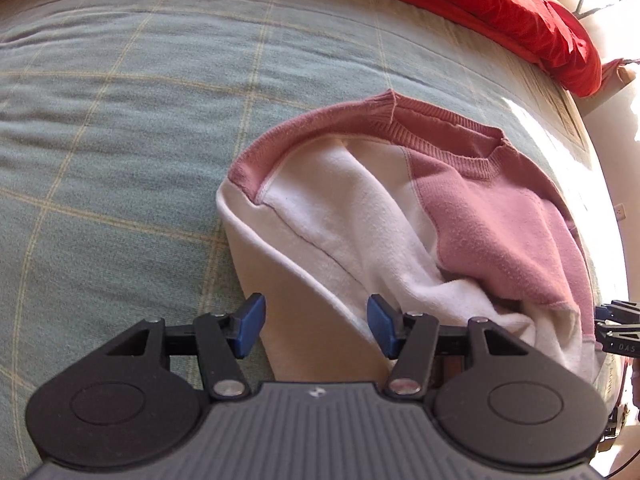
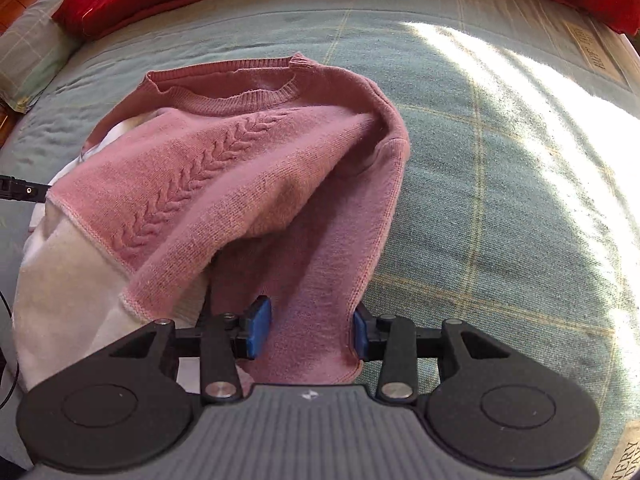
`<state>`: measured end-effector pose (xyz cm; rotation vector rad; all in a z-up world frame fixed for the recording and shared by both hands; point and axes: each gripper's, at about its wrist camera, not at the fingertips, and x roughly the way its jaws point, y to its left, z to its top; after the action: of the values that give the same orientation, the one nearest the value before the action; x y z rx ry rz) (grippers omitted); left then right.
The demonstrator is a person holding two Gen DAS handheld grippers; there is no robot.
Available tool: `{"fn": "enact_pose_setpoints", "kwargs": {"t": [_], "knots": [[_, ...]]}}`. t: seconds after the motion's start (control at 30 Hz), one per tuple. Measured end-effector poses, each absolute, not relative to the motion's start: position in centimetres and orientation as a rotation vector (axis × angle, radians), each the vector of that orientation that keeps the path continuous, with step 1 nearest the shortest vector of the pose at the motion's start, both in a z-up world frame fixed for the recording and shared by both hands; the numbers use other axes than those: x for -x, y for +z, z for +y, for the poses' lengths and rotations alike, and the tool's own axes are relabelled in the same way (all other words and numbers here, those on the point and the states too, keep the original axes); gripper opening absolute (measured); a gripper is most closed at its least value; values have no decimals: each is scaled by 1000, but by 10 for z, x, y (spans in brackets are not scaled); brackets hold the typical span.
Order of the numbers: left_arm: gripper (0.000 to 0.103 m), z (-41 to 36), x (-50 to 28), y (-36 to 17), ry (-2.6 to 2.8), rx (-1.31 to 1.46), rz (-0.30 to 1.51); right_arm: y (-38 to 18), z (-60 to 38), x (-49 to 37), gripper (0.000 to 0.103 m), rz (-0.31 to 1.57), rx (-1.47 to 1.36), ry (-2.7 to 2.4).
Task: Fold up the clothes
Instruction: 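Grasp the white sleeve cuff with the left gripper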
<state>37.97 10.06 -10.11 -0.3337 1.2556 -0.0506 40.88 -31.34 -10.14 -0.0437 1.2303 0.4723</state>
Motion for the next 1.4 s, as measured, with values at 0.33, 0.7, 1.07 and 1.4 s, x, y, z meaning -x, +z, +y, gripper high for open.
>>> {"fn": "enact_pose_setpoints", "kwargs": {"t": [0.33, 0.7, 1.07, 1.4], "knots": [[56, 67, -345, -98, -53, 442, 1261, -79, -329, -376, 47, 1160, -25, 419], [28, 36, -325, -101, -63, 376, 1245, -34, -325, -321, 53, 1074, 42, 428], [4, 47, -314, -86, -17, 280, 1183, -20, -297, -292, 56, 1029, 100, 486], [12, 82, -312, -76, -22, 387, 1154, -21, -297, -299, 57, 1027, 91, 475]]}}
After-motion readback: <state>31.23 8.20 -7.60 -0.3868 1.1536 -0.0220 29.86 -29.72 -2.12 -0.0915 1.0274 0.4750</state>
